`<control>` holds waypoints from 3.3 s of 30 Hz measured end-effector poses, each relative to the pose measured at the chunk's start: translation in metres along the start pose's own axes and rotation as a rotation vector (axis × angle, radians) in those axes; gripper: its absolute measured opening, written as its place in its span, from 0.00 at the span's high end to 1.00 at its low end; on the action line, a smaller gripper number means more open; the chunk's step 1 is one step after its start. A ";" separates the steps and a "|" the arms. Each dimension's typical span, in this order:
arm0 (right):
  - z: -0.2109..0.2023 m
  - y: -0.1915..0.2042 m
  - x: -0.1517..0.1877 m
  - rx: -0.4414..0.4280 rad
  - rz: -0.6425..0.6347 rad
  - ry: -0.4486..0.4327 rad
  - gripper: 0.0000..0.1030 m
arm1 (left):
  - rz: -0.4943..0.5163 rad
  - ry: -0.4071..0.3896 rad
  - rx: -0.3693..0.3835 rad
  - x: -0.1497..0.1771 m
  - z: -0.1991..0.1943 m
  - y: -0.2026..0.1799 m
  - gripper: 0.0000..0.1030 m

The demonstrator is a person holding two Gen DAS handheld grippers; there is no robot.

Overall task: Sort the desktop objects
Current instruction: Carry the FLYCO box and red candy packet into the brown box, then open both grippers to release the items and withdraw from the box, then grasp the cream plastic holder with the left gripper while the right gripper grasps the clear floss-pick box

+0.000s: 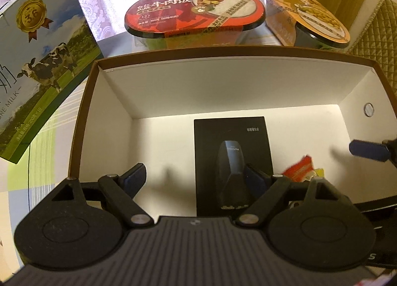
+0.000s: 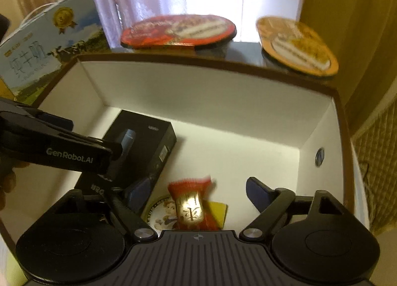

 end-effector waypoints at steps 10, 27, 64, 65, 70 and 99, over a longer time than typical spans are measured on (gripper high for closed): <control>-0.021 -0.006 0.009 0.022 -0.058 0.062 0.12 | 0.060 0.034 -0.018 0.018 -0.009 -0.012 0.14; -0.074 -0.004 0.027 0.007 -0.015 0.013 0.07 | 0.072 -0.034 -0.011 0.050 -0.068 -0.024 0.12; -0.189 0.023 0.099 -0.053 0.044 -0.151 0.06 | 0.097 -0.197 -0.055 0.135 -0.190 -0.052 0.09; -0.190 0.024 0.100 -0.054 0.044 -0.152 0.06 | 0.095 -0.199 -0.054 0.136 -0.191 -0.052 0.09; -0.196 0.027 0.111 -0.056 0.047 -0.151 0.06 | 0.096 -0.201 -0.038 0.147 -0.197 -0.056 0.09; -0.194 0.020 0.171 -0.044 0.077 -0.050 0.06 | 0.086 -0.105 0.007 0.216 -0.184 -0.073 0.09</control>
Point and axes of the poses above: each gripper's, at about its wrist camera, not at the fingertips, and z roughly the way its jaws point, y to its left, x to its underside, the point moved 1 cm from there along z, roughly the way its jaws point, and after that the axes turned 14 degrees about z, right-handed, at the moved point
